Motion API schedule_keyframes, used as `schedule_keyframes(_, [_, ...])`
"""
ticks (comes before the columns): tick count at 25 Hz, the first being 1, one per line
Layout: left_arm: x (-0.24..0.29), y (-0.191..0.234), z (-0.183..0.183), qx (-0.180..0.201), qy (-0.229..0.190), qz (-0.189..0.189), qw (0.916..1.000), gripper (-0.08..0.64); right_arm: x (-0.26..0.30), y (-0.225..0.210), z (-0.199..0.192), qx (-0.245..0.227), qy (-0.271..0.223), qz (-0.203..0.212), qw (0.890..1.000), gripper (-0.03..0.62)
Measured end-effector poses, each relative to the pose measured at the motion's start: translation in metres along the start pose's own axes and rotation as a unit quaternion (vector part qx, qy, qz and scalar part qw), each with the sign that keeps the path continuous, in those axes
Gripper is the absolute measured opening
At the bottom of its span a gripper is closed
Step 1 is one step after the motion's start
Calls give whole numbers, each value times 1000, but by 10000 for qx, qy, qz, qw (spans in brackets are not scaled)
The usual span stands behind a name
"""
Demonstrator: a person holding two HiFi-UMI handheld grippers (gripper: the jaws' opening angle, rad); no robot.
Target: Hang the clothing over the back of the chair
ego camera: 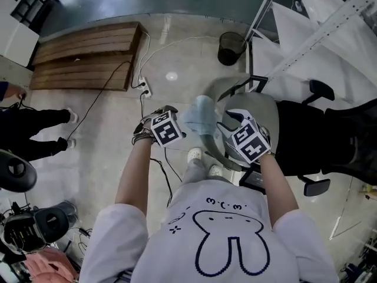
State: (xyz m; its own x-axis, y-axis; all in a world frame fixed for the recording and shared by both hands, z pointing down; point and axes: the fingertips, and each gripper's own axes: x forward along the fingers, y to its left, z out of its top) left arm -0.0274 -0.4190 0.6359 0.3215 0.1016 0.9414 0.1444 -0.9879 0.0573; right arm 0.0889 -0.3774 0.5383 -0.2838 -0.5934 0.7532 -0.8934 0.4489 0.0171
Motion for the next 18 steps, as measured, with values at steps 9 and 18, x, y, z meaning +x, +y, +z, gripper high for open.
schedule_keyframes(9, [-58,-14,46,429,-406,468,9972,40,-21,-6,27,-243,-368,-258,9987,-3])
schedule_keyframes(18, [-105,7,122,-235,-1712,1347,9757,28,-43,-28,56,103,-964,-250,9950,-8])
